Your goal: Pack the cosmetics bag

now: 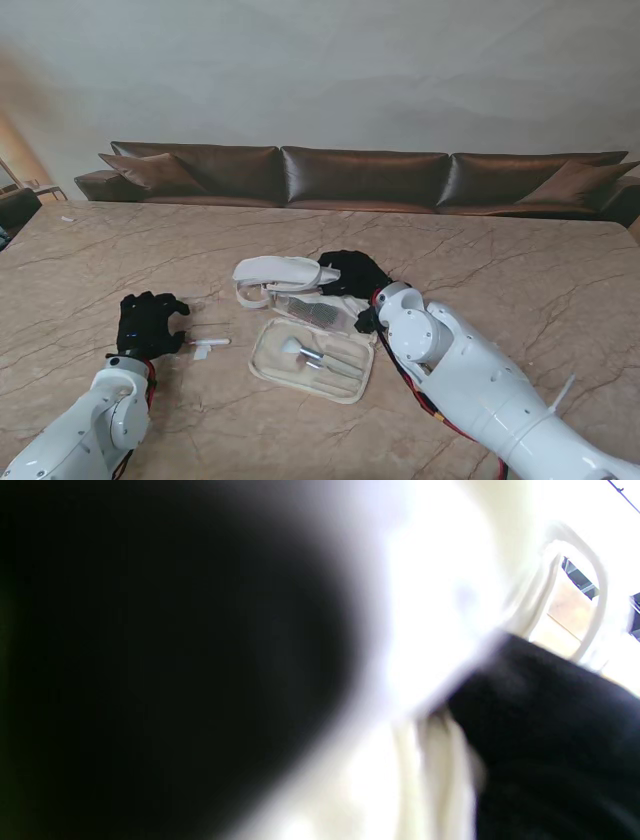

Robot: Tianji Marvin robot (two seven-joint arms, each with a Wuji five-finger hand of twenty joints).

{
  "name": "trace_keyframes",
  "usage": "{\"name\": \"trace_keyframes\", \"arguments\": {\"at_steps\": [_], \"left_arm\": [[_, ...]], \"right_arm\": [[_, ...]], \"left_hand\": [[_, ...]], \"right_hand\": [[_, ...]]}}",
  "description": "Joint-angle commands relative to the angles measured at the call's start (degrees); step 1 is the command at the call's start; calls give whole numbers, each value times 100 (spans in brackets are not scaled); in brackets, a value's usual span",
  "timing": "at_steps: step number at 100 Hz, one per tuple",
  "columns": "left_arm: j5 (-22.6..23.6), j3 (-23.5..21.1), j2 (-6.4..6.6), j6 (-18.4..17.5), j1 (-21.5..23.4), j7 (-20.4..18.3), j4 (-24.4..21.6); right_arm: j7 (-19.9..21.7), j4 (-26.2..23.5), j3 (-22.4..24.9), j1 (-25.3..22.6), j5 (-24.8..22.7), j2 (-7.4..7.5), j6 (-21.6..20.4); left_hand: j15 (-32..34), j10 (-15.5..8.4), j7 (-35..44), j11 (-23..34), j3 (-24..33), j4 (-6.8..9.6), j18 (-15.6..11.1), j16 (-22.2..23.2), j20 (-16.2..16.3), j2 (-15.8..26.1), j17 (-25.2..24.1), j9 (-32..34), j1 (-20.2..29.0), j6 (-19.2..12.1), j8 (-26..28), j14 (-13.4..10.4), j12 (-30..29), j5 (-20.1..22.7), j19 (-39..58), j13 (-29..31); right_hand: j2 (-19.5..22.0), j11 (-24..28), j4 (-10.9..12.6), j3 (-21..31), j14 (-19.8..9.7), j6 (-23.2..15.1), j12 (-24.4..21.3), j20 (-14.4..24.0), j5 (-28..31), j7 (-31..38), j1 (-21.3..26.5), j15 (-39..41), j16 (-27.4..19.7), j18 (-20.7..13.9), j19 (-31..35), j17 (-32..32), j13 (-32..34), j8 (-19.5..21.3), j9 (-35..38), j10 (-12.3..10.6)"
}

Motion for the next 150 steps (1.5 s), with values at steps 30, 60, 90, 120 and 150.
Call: {"name": "trace_keyframes", "arguments": {"at_steps": [30, 60, 90, 120, 150], "left_arm": [[-27, 83, -49, -234, 125, 203, 54], [9, -162, -50, -403, 386, 208, -277], [399, -61, 52, -280, 522, 122, -375], [499, 159, 79, -192, 392, 249, -140], [381, 421, 44, -115, 75, 487, 274]], "right_arm": [[28, 71, -53, -55, 68, -37, 24], [16, 77, -61, -51, 60, -40, 24], [-9, 72, -83, -53, 59, -50, 9], [-10, 64, -118, -43, 58, -57, 13], [-2, 76, -151, -2, 61, -66, 34]], "left_hand": [[-20, -15, 409, -16, -18, -68, -146, -39, 378, 430, -83, -112, 38, -268, 286, 36, 111, 25, -251, -121], [-31, 25, 437, -28, -476, -299, -292, 40, 913, 797, -175, -132, -11, -108, -15, 22, 173, 328, -799, -227], [-35, 25, 426, -47, -42, -161, -155, 27, 1043, -101, -100, -117, -256, 140, 274, 90, 161, 232, -751, -170], [48, 11, 953, 46, -124, -501, -137, 36, 864, 2, -79, -10, 294, -276, 693, 80, 199, 247, -500, -79], [159, -39, 1478, 169, -545, -611, -137, 65, 738, 136, -56, 171, 1070, -739, 47, 77, 270, 615, -326, 19]], "right_hand": [[334, 109, 86, 302, -242, -776, -3, 4, 224, 477, 434, 388, 69, -50, 337, 212, 438, -25, 226, -174], [336, 110, 87, 301, -231, -780, -2, 3, 221, 473, 436, 390, 69, -54, 337, 213, 436, -22, 227, -172], [336, 112, 87, 301, -236, -776, -1, 2, 209, 470, 436, 390, 68, -50, 339, 213, 438, -25, 232, -171], [336, 112, 88, 305, -233, -775, 0, 2, 221, 478, 445, 391, 69, -51, 342, 215, 439, -21, 228, -165], [331, 119, 87, 312, -231, -764, 3, 5, 224, 481, 443, 414, 78, -45, 351, 220, 443, -22, 224, -149]]}}
